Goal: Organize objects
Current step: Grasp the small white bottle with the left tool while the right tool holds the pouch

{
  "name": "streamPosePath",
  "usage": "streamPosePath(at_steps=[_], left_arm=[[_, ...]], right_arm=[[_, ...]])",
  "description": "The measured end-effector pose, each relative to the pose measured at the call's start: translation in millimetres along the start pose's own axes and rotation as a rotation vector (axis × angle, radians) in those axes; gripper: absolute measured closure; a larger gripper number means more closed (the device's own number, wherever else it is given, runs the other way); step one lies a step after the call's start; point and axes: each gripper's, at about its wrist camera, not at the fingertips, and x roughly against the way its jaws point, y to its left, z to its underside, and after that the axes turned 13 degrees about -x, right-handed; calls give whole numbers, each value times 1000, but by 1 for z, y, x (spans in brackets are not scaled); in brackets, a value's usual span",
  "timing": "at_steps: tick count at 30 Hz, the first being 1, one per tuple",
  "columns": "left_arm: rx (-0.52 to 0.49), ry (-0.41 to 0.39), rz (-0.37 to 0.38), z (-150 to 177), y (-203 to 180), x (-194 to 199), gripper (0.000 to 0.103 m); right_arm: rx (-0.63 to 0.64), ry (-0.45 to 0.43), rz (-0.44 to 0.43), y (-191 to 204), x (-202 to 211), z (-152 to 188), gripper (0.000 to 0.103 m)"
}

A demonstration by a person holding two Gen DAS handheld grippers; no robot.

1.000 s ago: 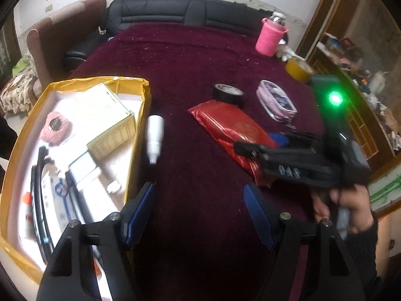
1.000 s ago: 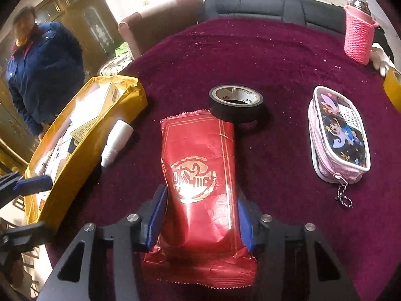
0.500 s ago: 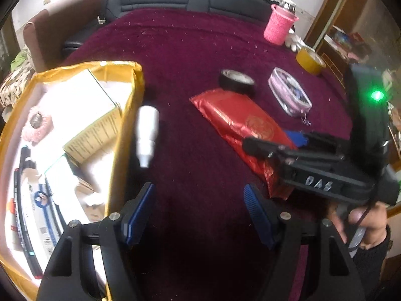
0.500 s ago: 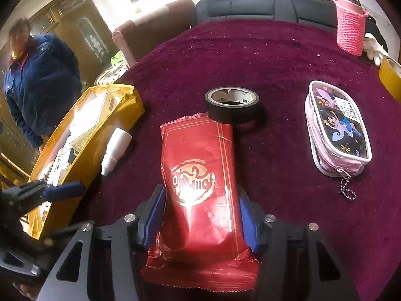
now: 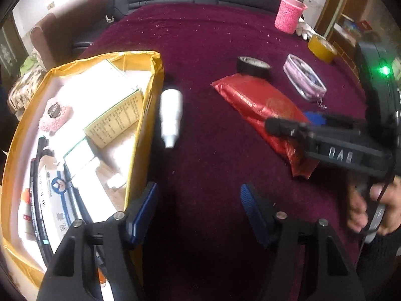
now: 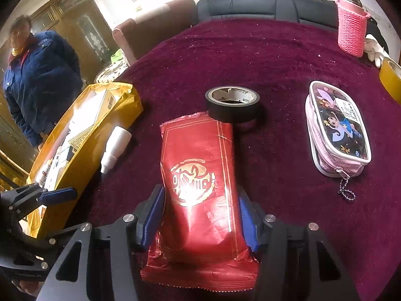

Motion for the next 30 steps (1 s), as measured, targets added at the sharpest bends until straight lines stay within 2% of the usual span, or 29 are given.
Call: streamPosePath(at_steps=[3, 5, 10, 12, 15, 17, 18, 21, 25, 27, 28, 30], left_arm=[[3, -24, -33, -25, 1, -7, 35], [22, 2, -11, -38, 6, -18, 35], [-2, 33, -47, -62, 7, -40, 37], [-2, 39, -52, -68, 8, -44, 43], [-13, 48, -102, -71, 9, -49, 63], [-8, 57, -83, -71, 11, -50, 80], [-12, 63, -81, -69, 12, -51, 84], [-17, 58, -92, -66, 10, -49, 84], [13, 63, -19, -49, 8, -35, 84], [22, 55, -6, -32, 5, -22, 84], [29, 53, 10, -24, 4, -17, 84], [49, 48, 48, -6, 4, -7, 84]], right_arm=[[-4, 0, 2, 0, 0, 0, 43], [-7, 1, 1, 0, 0, 0, 43], [-15, 3, 8, 1, 1, 0, 43], [-18, 6, 7, 0, 1, 0, 43], [-29, 9, 0, -1, 2, 0, 42], [-25, 7, 5, 0, 2, 0, 42], [-23, 6, 8, 0, 2, 0, 41], [-10, -2, 15, 3, 1, 2, 36], [29, -16, 45, 10, -2, 5, 32], [41, -24, 58, 12, -2, 6, 34], [46, -29, 69, 12, -2, 7, 40], [55, -39, 89, 13, -2, 8, 43]])
